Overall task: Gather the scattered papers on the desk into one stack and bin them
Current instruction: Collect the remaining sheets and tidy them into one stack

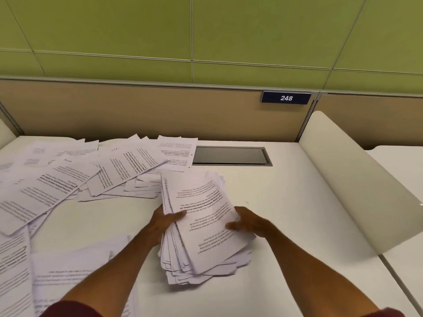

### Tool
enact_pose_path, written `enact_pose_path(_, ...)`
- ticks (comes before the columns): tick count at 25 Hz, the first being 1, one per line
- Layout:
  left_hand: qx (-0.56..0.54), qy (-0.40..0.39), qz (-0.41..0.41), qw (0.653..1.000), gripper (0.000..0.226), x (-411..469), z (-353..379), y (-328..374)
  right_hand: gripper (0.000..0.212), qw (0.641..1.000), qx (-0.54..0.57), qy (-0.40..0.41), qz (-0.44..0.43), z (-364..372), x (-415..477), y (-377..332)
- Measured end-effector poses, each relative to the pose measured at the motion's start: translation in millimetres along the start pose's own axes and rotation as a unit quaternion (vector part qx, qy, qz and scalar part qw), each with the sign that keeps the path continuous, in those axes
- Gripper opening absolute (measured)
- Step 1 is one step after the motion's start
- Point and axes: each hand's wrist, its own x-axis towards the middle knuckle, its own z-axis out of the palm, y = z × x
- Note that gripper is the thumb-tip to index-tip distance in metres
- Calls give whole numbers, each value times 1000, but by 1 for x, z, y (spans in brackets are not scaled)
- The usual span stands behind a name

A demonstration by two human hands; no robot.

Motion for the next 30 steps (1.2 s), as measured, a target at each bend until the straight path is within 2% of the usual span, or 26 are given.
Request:
enact_pose_path(1, 1, 13, 6, 1000, 42, -1, -1, -2, 57, 1000, -23, 10, 17, 3, 4, -5)
enact_pose_path(3, -25, -3, 3, 1000, 49, -6, -7, -1, 69, 992, -58, 102, 45, 1, 11, -14)
enact_pose_path(5, -56, -33, 4, 998, 52, -11, -20, 4, 88, 981, 0, 177, 74, -4, 18, -24)
enact_pose_path(6, -65, -47, 7, 997, 51, -14, -28, 6, 95, 981, 54, 164, 87, -5, 20, -29)
enact_pose_path(7, -75, -56, 12, 995, 48, -17, -36, 9, 96, 982, 118, 118, 90, -4, 22, -33)
enact_pose_path(8, -88, -64, 18, 994, 45, -20, -43, 12, 90, 980, 173, 49, 81, -1, 23, -37)
enact_pose_path(10, -102, -70, 36, 992, 41, -25, -55, 18, 62, 970, 235, -55, 13, 14, 27, -49)
enact_pose_path(11, -99, -64, 40, 992, 39, -27, -60, 22, 49, 969, 238, -55, -16, 24, 29, -56)
enact_pose_path(13, -77, -23, 33, 996, 36, -29, -73, 28, 39, 972, 231, 8, -32, 43, 33, -69)
enact_pose_path(14, -43, 18, 29, 998, 33, -32, -84, 29, 36, 972, 231, 34, -20, 52, 34, -75)
enact_pose_path(16, 64, 128, 33, 989, 22, -41, -121, 27, 27, 970, 238, 36, 5, 65, 34, -82)
enact_pose_path(17, 124, 162, 51, 978, 22, -47, -145, 23, 23, 971, 239, 28, 16, 70, 34, -84)
enact_pose_path(18, 199, 163, 73, 964, 29, -54, -171, 17, 20, 970, 239, 23, 26, 75, 32, -85)
enact_pose_path(19, 295, 127, 85, 943, 42, -62, -194, 10, 20, 970, 241, 21, 34, 79, 30, -86)
enact_pose_path(20, 408, 72, 80, 906, 58, -70, -211, 3, 21, 969, 244, 20, 40, 82, 27, -86)
enact_pose_path(22, 593, -16, 54, 803, 88, -83, -235, -9, 24, 968, 243, 23, 53, 93, 22, -89)
enact_pose_path(23, 631, -30, 58, 773, 96, -83, -240, -14, 22, 968, 244, 26, 57, 99, 18, -90)
enact_pose_path(27, 631, -7, 126, 766, 99, -69, -223, -13, 22, 965, 246, 49, 71, 117, 3, -85)
enact_pose_path(30, 696, -10, 110, 710, 108, -56, -193, -1, 30, 959, 260, 72, 81, 117, -12, -72)
